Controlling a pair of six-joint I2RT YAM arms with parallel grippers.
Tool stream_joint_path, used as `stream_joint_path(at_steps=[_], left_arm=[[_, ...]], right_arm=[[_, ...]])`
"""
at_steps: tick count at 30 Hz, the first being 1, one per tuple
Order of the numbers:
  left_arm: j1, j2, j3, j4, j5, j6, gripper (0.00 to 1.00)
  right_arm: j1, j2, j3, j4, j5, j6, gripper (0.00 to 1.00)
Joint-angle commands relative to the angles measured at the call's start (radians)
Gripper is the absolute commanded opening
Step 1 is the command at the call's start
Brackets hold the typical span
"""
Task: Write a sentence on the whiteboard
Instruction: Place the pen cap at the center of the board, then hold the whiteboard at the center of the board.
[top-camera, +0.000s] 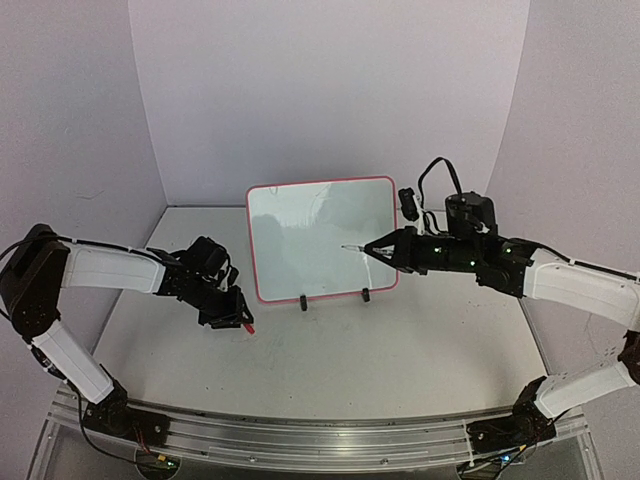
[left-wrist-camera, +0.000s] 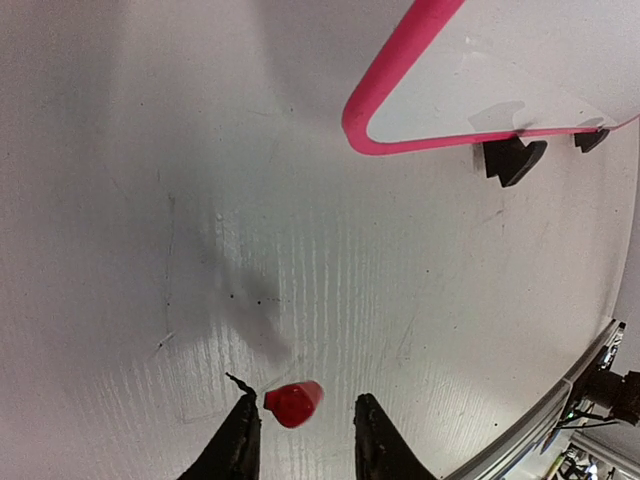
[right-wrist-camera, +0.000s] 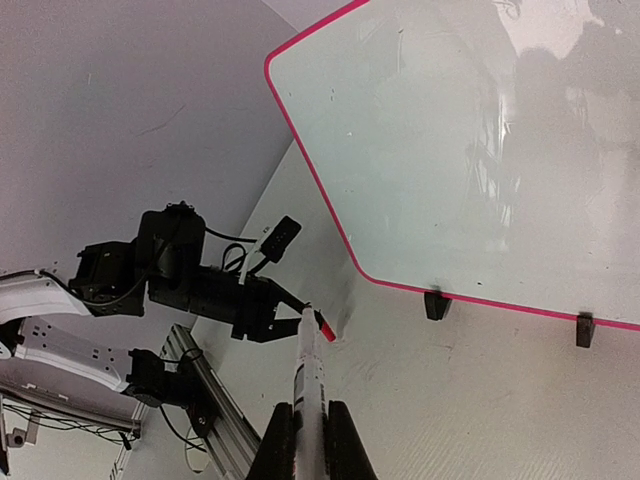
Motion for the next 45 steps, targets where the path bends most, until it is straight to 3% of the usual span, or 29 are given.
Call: stream_joint_path(at_steps=[1,10,14,17,21,25,34,45], left_arm=[[0.002,-0.039,0.017,0.013,-0.022,0.014,0.44],[0.006,-0.143,0.034,-0.009,-0.063,0.056,0.74],[0.055,-0.167,0.122,-0.075,0.013,0.178,0.78],[0.158,-0.161,0.223,-0.133,0.138,0.289,0.78],[0.297,-0.079,0.389,-0.195,0.319,0.423,0.79],[0.357,0.016,0.515,-0.165,0.427,0.500,0.79],[0.375,0.199,0.677,-0.047,0.588,0.595,0.69],[0.375,0.274,0.695,-0.005,0.694,0.674,0.29]], right_arm=[[0.009,-0.019,0.035,-0.026,0.040,-0.043,0.00],[0.023,0.004,0.074,-0.038,0.025,-0.067,0.00],[0.047,0.034,0.114,-0.066,0.026,-0.094,0.00],[0.057,0.071,0.148,-0.067,0.022,-0.103,0.00],[0.063,0.133,0.196,-0.052,0.016,-0.103,0.00],[0.068,0.188,0.240,0.023,-0.008,-0.083,0.00],[0.081,0.247,0.260,0.110,-0.052,-0.054,0.00],[0.088,0.248,0.239,0.126,-0.031,-0.049,0.00]])
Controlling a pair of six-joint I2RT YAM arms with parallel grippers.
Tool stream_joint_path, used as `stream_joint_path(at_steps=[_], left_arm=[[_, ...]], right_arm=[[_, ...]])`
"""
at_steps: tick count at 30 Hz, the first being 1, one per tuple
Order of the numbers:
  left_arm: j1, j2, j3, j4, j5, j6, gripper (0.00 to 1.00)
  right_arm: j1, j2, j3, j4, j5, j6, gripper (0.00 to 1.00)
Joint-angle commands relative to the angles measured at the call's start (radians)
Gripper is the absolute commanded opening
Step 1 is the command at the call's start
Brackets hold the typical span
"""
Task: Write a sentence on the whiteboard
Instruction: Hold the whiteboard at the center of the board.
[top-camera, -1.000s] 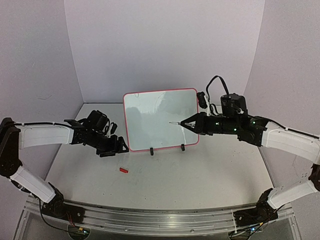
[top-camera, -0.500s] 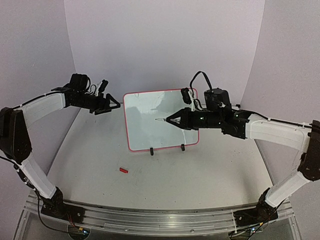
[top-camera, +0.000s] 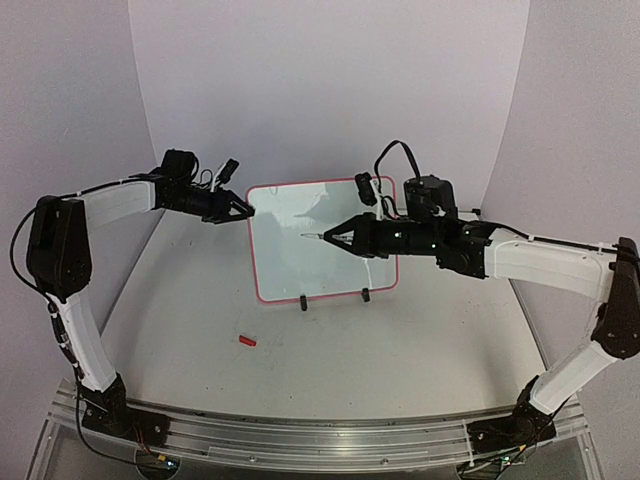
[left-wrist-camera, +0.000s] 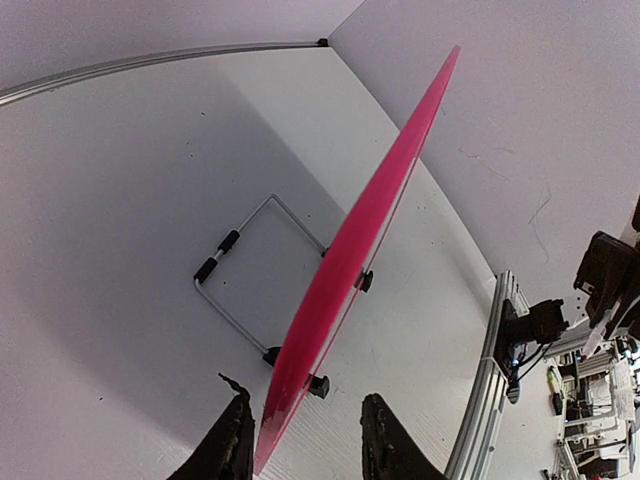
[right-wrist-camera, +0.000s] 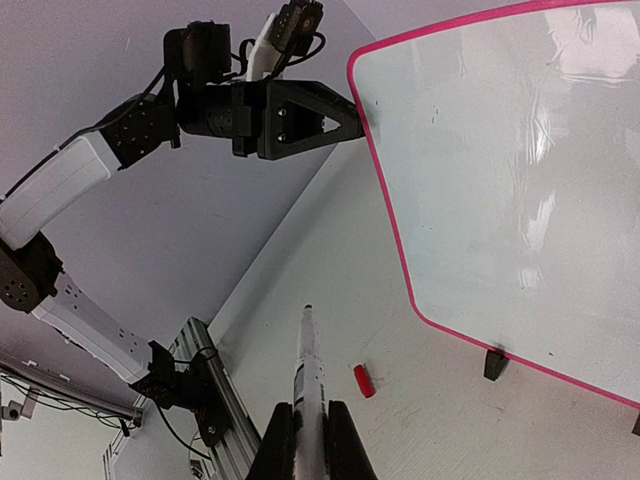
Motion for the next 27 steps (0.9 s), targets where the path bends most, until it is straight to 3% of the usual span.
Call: stream_joint_path(at_steps=[1,8,20,27], left_arm=[[0.001,-0.011,0.011,0.043,0.080,0.073,0.24],[0.001,-0.053,-0.064,0.060,0.091,0.125,0.01],[-0.007,-0.133,-0.183,0.111,0.099,0.137,0.00],[-0.016,-0.126,-0.187,0.095,0.085,0.167,0.00]], right_arm=[[0.008,0.006,0.019,0.051,0.010,0.004,0.00],[0.012,0.031,0.039,0.053,0.003,0.007,0.00],[0.037,0.092,0.094,0.078,0.017,-0.013,0.00],[0.037,0.215,0.243,0.083,0.022,-0.085,0.00]])
